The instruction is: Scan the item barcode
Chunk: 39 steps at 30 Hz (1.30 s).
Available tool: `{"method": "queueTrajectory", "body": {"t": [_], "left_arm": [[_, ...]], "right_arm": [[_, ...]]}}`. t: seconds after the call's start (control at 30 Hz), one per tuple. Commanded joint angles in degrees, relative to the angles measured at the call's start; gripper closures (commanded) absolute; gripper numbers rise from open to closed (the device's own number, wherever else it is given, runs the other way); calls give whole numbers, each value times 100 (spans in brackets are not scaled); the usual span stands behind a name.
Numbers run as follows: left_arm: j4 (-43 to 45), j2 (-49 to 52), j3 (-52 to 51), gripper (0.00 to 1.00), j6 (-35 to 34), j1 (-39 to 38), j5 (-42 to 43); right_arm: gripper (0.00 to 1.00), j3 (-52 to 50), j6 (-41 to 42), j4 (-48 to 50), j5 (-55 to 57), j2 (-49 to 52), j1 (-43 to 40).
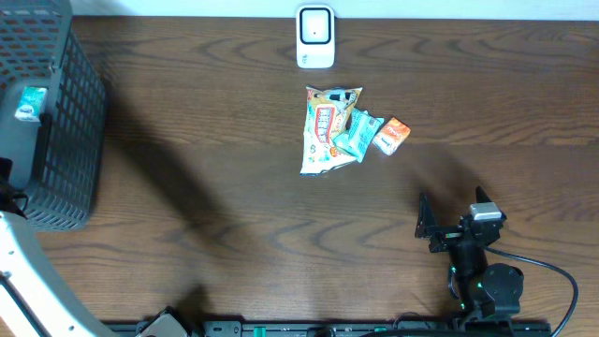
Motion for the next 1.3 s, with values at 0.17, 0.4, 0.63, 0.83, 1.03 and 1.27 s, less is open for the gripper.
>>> {"method": "queueTrajectory", "body": {"t": [0.17, 0.4, 0.63, 0.83, 1.03, 1.27], "left_arm": [[-247, 577, -9, 93, -184, 72, 326], [-352, 586, -7, 92, -424, 308, 328], [-782, 188, -7, 93, -756, 474, 328], [-1056, -155, -7, 92, -841, 474, 326], [-1414, -262, -7, 92, -1123, 474, 326], [-1606, -260, -7, 93, -1423, 476, 142]], "right_arm": [[1, -9, -85, -24, 46, -20, 46], [1, -9, -85, -24, 46, -20, 46], [1, -9, -85, -24, 46, -20, 46], [1, -9, -85, -24, 46, -20, 46], [1, -9, -85, -24, 46, -20, 46], [1, -9, -85, -24, 46, -20, 46]]}}
